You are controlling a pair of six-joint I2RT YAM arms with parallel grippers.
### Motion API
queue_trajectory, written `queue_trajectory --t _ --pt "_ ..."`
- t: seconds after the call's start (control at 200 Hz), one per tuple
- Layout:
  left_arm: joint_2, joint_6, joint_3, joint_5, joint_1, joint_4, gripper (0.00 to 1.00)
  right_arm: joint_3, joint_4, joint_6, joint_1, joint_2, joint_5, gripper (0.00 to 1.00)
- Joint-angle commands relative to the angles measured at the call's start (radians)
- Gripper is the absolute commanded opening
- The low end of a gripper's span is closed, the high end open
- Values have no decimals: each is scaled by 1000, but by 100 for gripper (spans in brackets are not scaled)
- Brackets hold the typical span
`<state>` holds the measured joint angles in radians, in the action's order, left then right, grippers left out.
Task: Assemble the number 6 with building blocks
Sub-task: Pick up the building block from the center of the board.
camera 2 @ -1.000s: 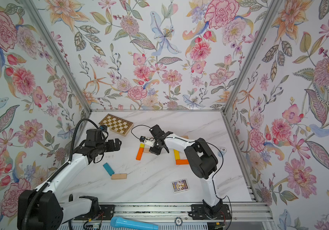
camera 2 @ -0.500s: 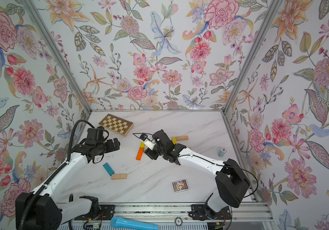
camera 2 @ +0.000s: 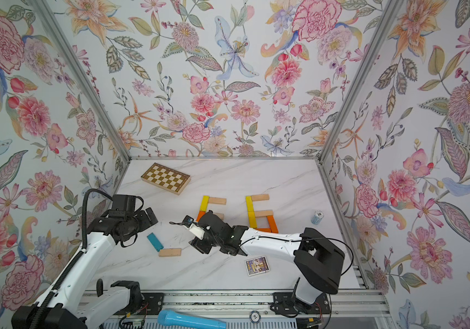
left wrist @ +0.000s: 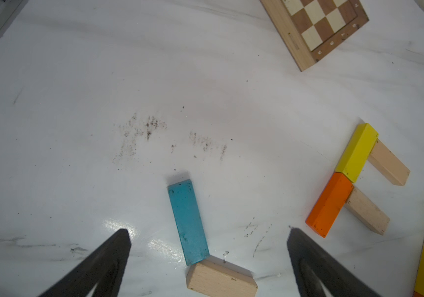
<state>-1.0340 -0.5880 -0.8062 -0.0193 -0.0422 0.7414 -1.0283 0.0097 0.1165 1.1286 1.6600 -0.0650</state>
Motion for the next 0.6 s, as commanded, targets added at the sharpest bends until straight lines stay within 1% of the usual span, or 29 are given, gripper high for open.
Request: queue_trajectory --t 0.0,0.1,0.215,0.34,0.596 --pt "-15 -26 21 -22 46 33 99 -115 -75 117 33 90 -62 61" --pt "-27 -35 18 -25 65 25 99 -220 -143 172 49 185 -86 61" --pt "-21 -34 43 -22 76 -2 99 -305 -194 210 49 280 -127 61" --pt "-8 -54 48 24 77 2 99 -394 -242 238 49 354 -158 60" --pt "10 -103 58 140 90 10 99 -479 -272 250 49 449 -194 58"
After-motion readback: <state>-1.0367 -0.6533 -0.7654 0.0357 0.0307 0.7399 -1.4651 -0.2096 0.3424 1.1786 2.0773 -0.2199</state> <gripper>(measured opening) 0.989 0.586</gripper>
